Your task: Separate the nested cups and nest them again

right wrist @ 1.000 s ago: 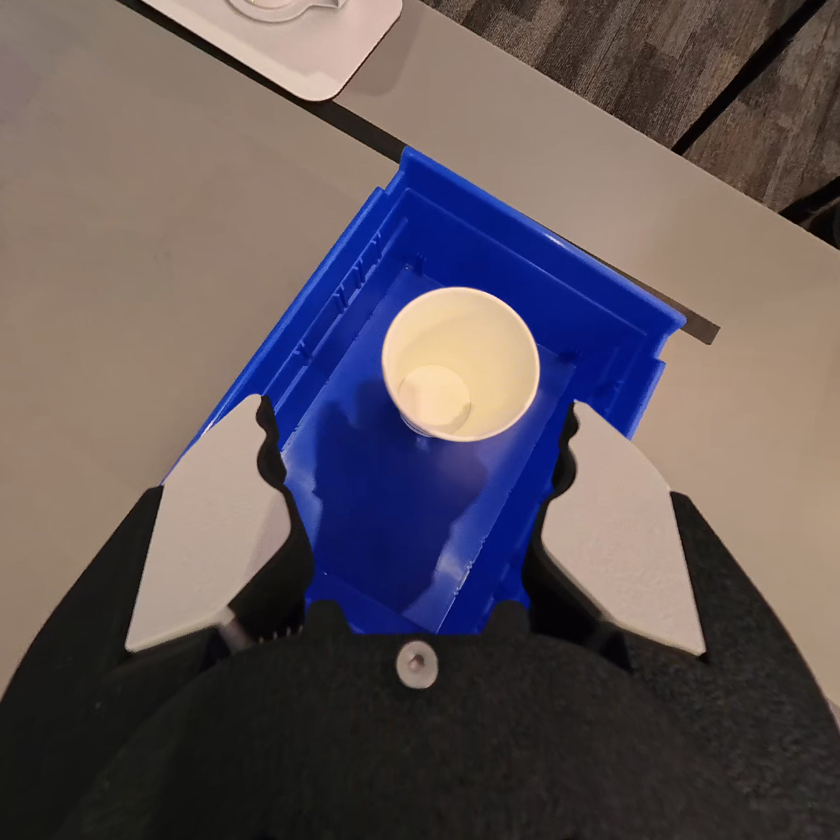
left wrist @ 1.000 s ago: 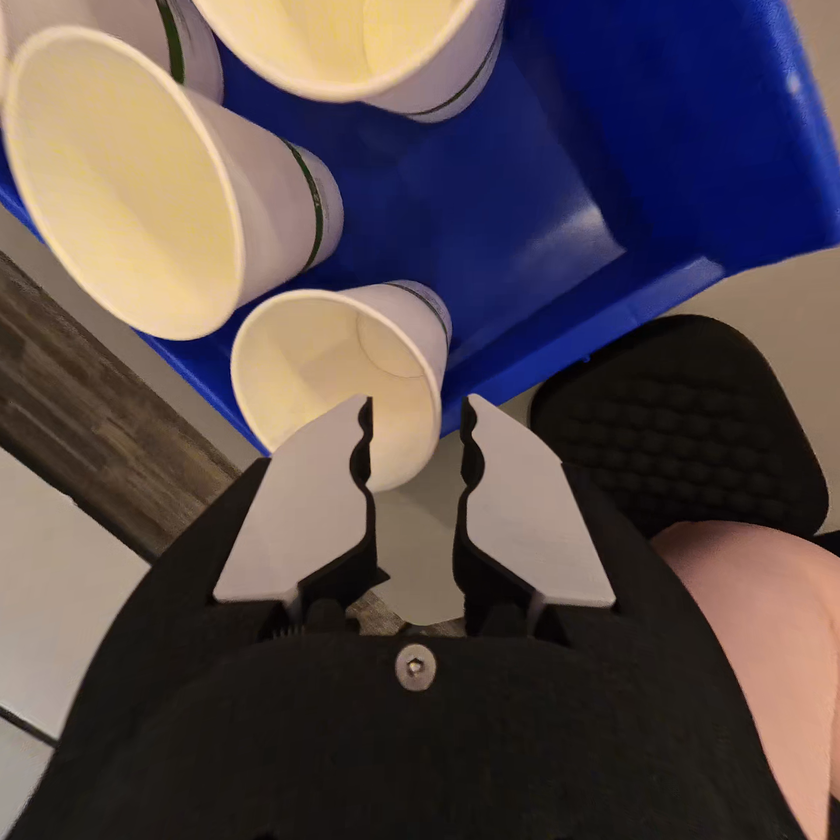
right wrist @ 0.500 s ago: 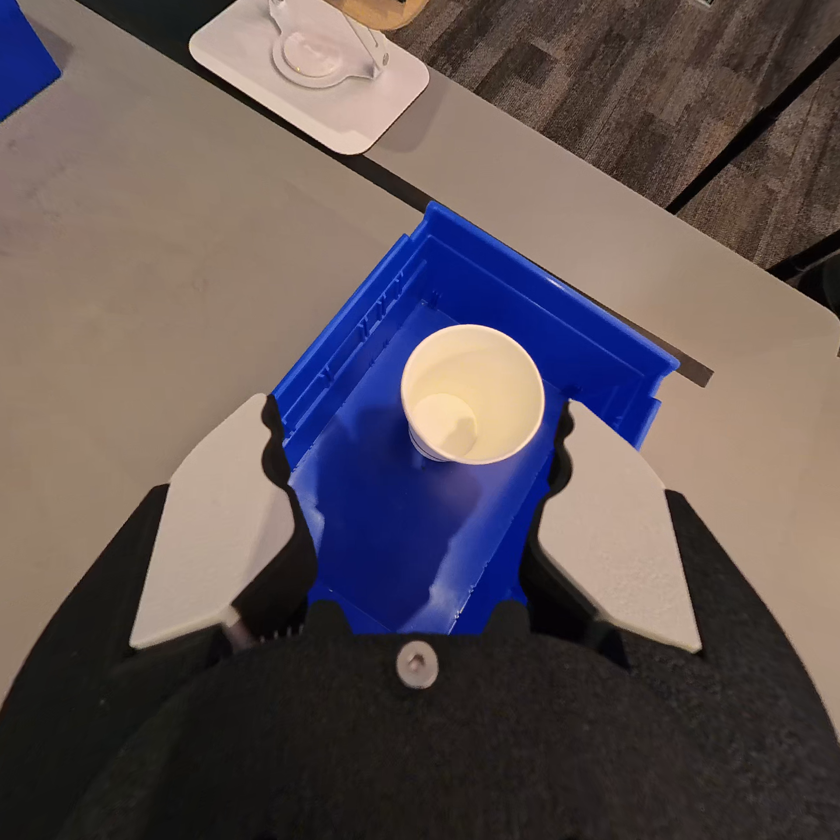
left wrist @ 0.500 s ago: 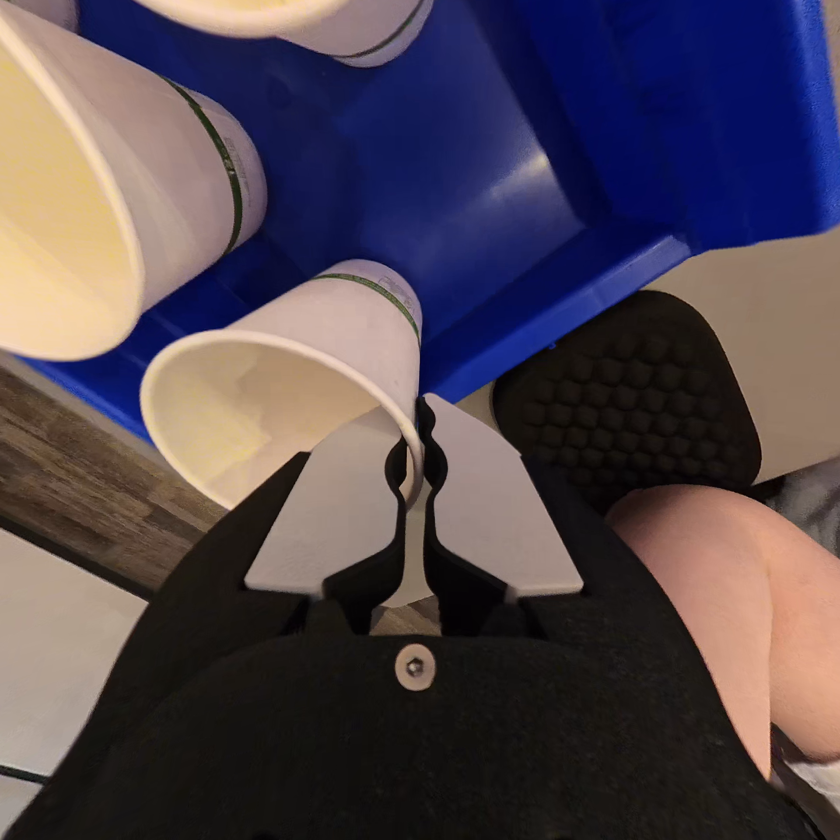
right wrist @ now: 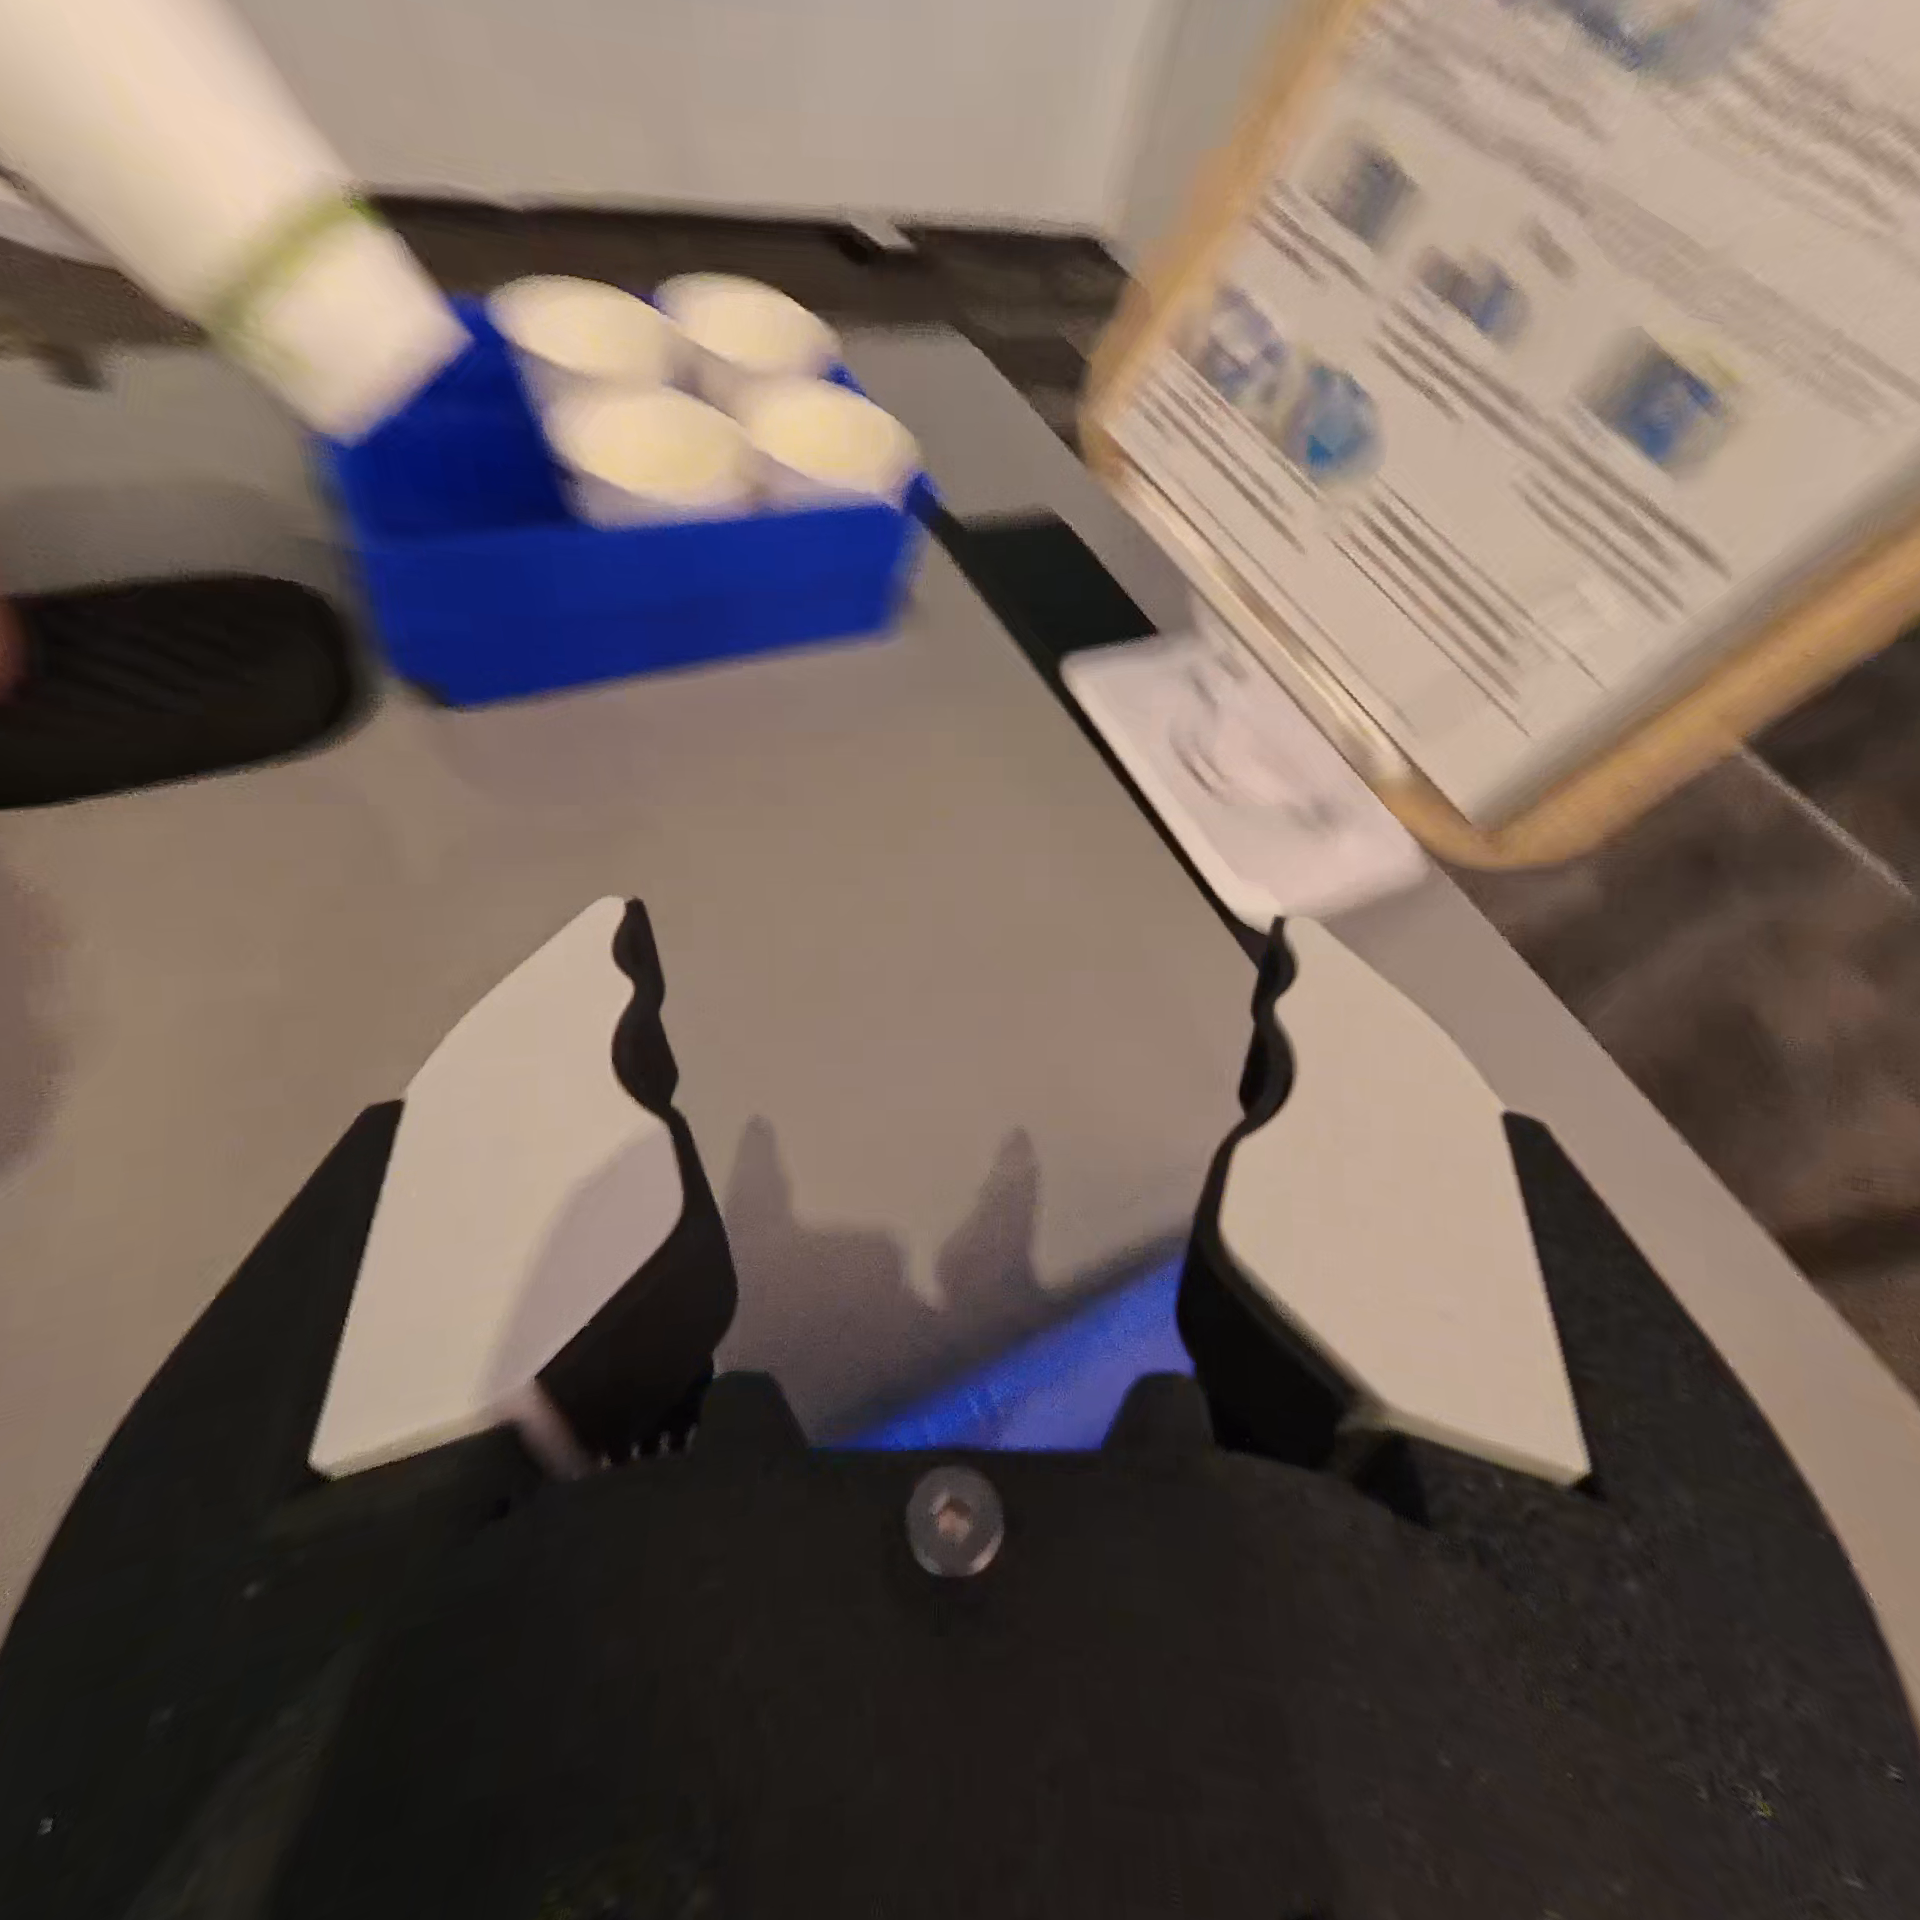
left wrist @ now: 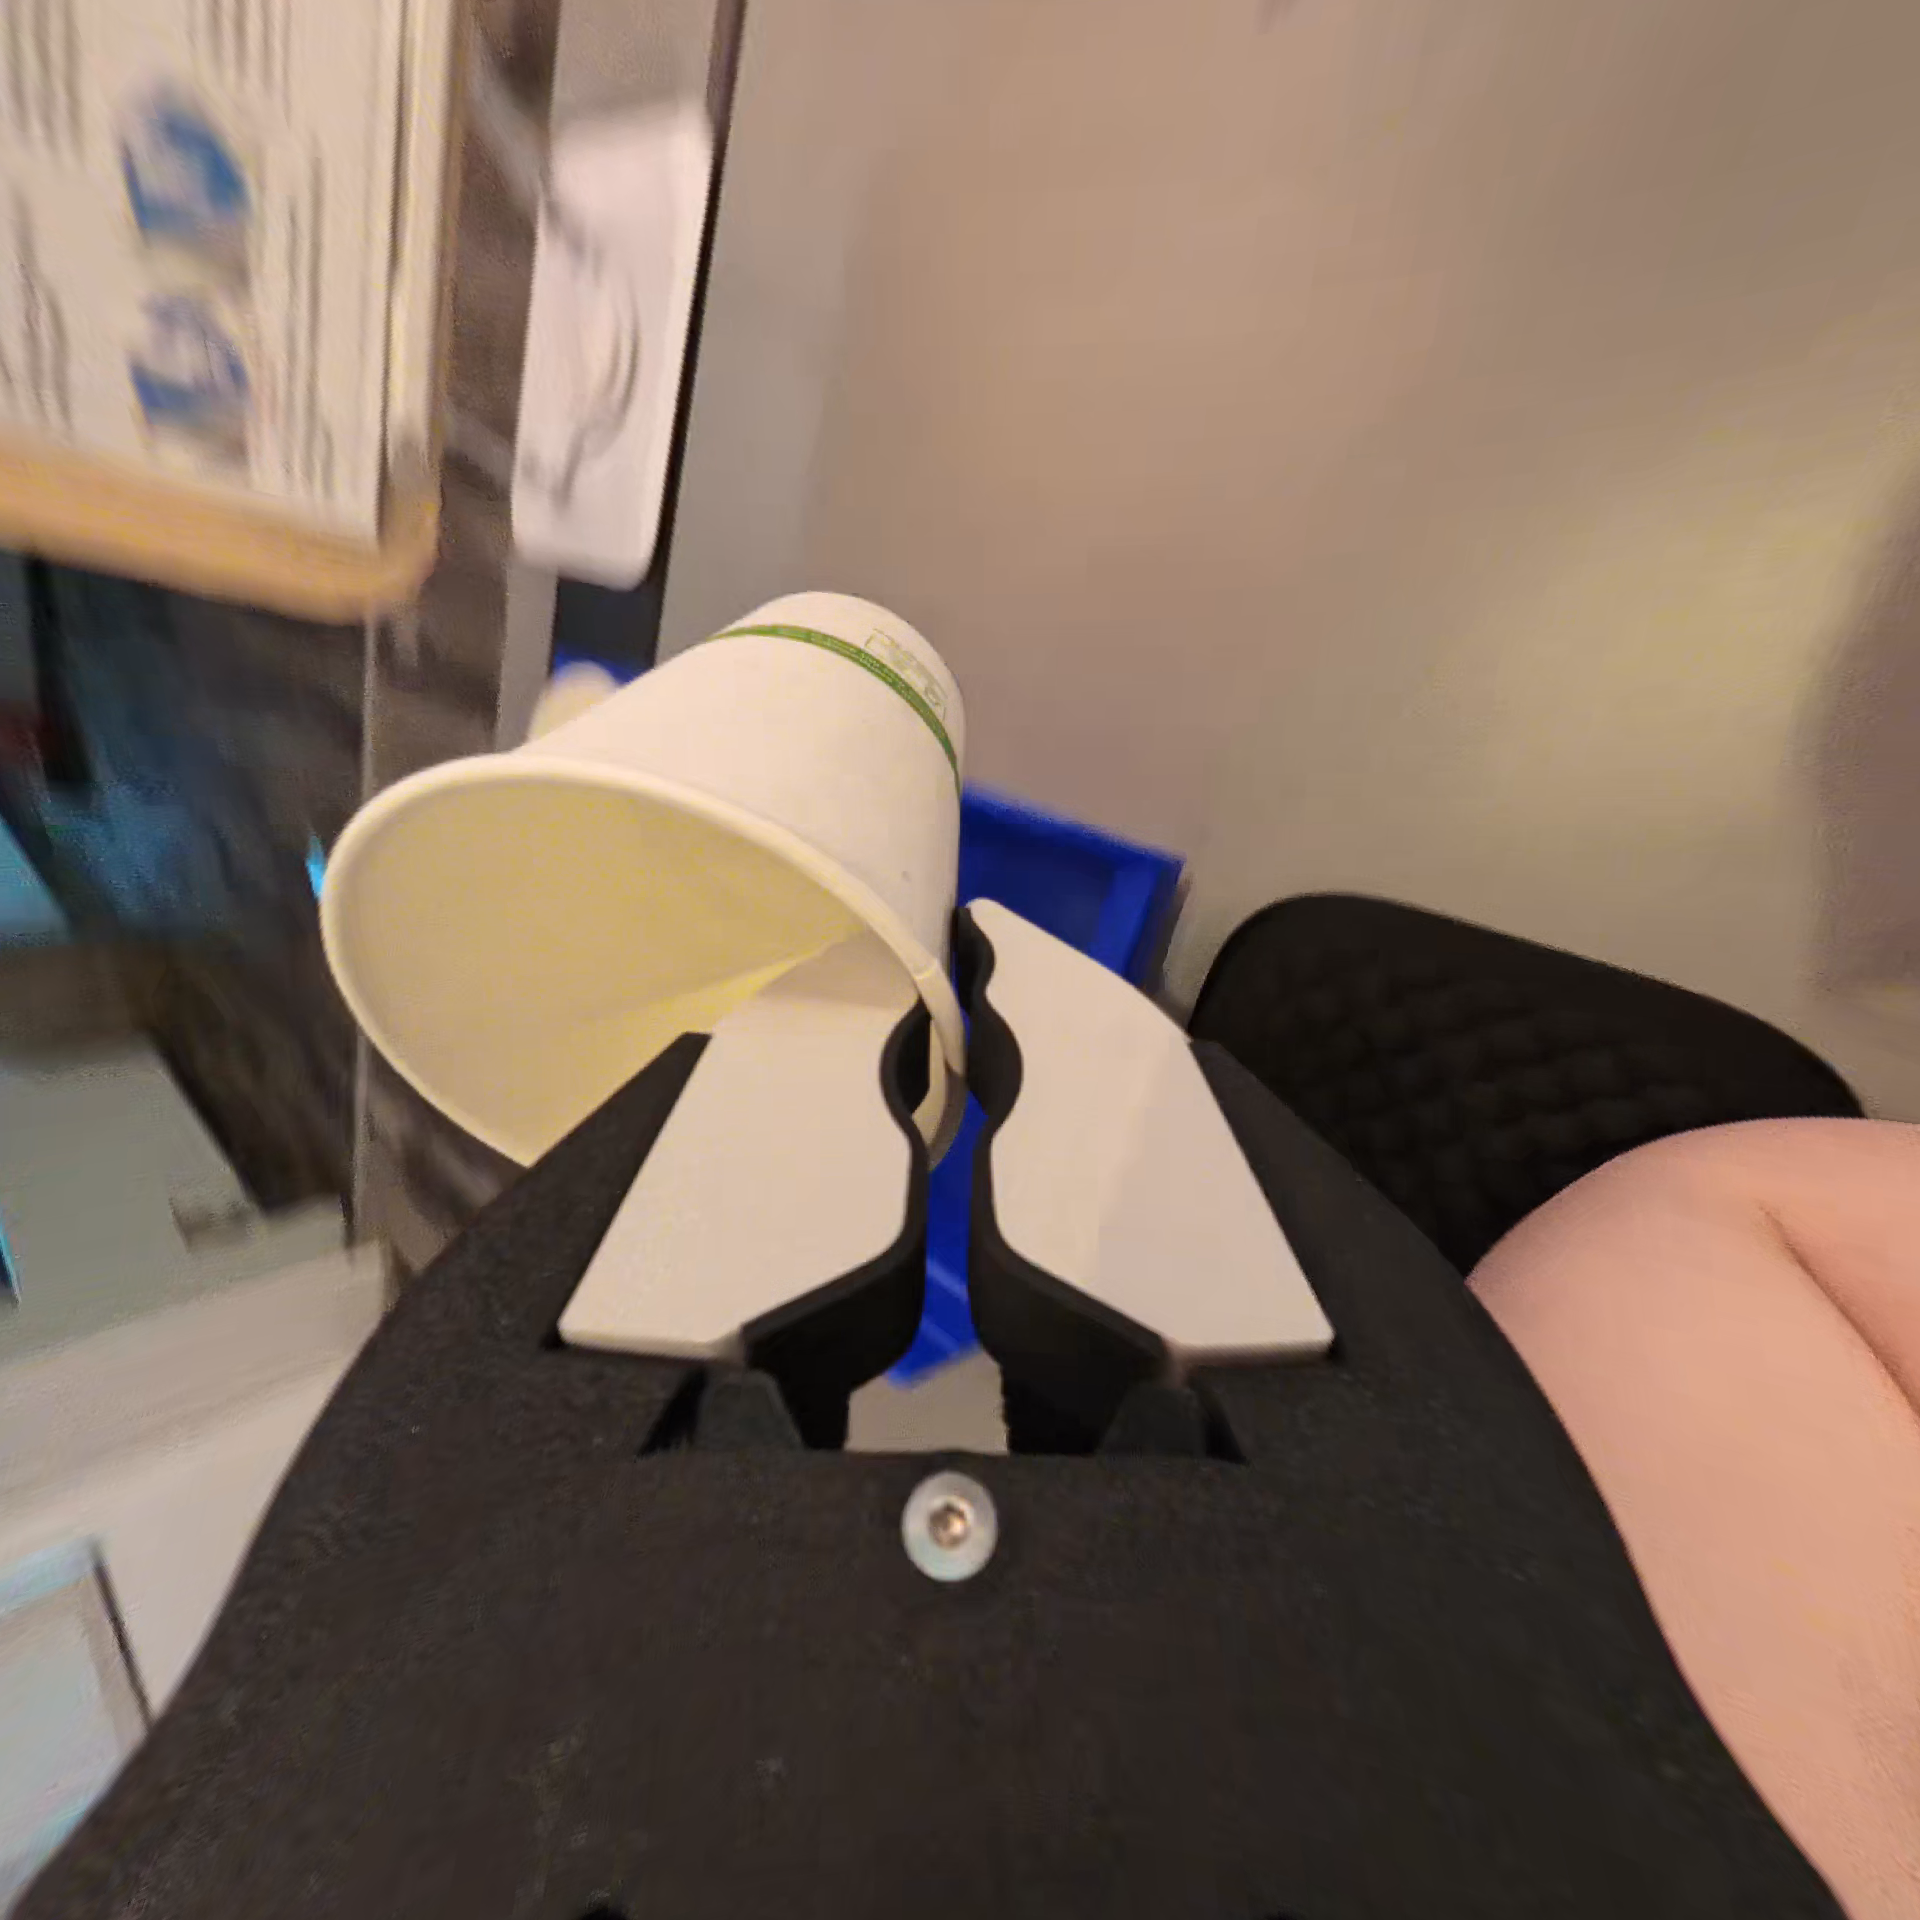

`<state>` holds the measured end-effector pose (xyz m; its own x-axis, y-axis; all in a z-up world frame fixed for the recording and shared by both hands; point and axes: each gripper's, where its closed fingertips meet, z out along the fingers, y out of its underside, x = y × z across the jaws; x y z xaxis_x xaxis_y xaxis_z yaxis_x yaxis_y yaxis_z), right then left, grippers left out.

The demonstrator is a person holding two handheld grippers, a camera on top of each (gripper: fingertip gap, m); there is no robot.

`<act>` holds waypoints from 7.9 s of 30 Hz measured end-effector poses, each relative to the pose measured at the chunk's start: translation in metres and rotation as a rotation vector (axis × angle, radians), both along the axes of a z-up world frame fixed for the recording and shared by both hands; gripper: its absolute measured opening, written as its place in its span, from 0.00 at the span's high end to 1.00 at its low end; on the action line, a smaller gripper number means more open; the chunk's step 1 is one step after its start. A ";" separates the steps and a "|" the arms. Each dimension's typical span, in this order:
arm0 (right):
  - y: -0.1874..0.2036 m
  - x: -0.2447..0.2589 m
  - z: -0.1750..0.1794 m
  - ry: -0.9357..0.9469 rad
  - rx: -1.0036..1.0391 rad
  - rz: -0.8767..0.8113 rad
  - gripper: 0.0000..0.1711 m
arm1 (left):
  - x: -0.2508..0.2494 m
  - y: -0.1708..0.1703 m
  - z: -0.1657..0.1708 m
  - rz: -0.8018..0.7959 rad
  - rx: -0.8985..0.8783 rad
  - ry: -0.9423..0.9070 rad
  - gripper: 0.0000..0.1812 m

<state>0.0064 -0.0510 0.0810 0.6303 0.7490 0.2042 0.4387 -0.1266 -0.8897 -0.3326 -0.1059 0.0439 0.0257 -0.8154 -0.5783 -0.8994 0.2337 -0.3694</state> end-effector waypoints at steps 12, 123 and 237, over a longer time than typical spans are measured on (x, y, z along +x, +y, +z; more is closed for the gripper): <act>-0.078 -0.169 -0.042 0.131 -0.298 0.724 0.40 | 0.136 -0.053 -0.029 -0.627 -0.142 -0.013 1.00; 0.038 0.201 -0.117 -0.082 -0.307 -0.573 0.40 | 0.132 0.021 0.016 -0.379 -0.079 -0.315 0.72; -0.056 -0.143 -0.084 0.143 -0.531 0.660 0.48 | 0.161 -0.020 0.002 -0.677 -0.252 -0.351 0.68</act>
